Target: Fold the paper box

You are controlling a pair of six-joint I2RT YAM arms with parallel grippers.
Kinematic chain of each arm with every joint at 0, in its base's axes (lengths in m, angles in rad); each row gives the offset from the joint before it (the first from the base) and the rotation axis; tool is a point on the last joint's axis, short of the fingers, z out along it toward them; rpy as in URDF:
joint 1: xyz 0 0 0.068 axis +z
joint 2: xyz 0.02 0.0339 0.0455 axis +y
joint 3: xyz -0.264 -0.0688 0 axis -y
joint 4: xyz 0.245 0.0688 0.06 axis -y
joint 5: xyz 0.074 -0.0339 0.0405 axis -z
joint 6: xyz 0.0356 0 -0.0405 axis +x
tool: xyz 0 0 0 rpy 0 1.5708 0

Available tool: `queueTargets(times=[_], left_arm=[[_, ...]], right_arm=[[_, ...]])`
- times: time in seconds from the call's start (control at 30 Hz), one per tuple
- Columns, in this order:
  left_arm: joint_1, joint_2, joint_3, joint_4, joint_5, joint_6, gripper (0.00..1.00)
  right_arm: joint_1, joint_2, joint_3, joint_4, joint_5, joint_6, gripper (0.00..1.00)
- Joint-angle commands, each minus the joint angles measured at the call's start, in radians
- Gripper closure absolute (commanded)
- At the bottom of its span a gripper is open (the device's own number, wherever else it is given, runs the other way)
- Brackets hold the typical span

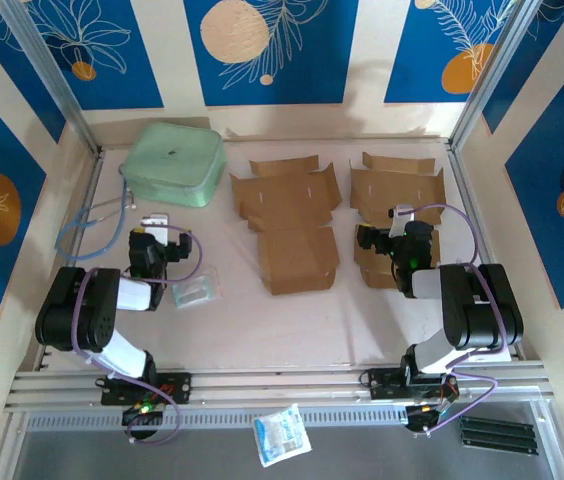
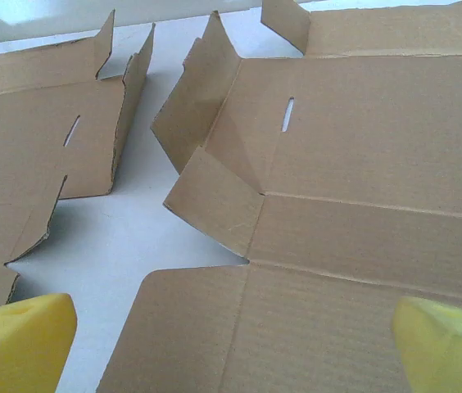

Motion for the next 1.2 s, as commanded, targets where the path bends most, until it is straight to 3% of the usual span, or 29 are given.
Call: queueTargets(times=[0.0,0.47,0.57,0.63,0.7,0.77,0.87,0.97,1.07,1.17], left_arm=[[0.003,-0.003,0.014,0.011,0.018,-0.013,0.01],[0.003,-0.005,0.008,0.021,0.024,-0.011,0.01],[0.000,-0.051,-0.015,0.031,0.004,-0.013,0.01],[-0.012,-0.161,-0.034,-0.029,-0.083,-0.023,0.01],[-0.030,-0.336,-0.017,-0.198,-0.160,-0.053,0.01],[-0.034,-0.505,0.064,-0.502,-0.181,-0.201,0.00],[-0.048,-0.599,0.241,-0.886,-0.007,-0.440,0.00],[-0.106,-0.525,0.427,-1.186,0.174,-0.552,0.01],[-0.201,-0.376,0.613,-1.425,0.188,-0.563,0.07],[-0.294,-0.214,0.754,-1.531,0.180,-0.561,0.12]], right_arm=[[0.000,-0.006,0.014,0.024,0.010,-0.016,0.01],[-0.001,-0.009,0.013,0.028,0.006,-0.016,0.01],[0.006,-0.084,0.045,-0.081,0.008,-0.023,0.01],[0.036,-0.212,0.090,-0.260,0.106,-0.009,0.01],[0.055,-0.339,0.151,-0.458,0.128,0.074,0.00],[0.074,-0.436,0.256,-0.701,0.018,0.189,0.04],[0.134,-0.445,0.437,-0.998,-0.181,0.279,0.05],[0.259,-0.348,0.640,-1.275,-0.274,0.261,0.05],[0.371,-0.229,0.809,-1.493,-0.254,0.213,0.05],[0.440,-0.155,0.890,-1.576,-0.221,0.200,0.04]])
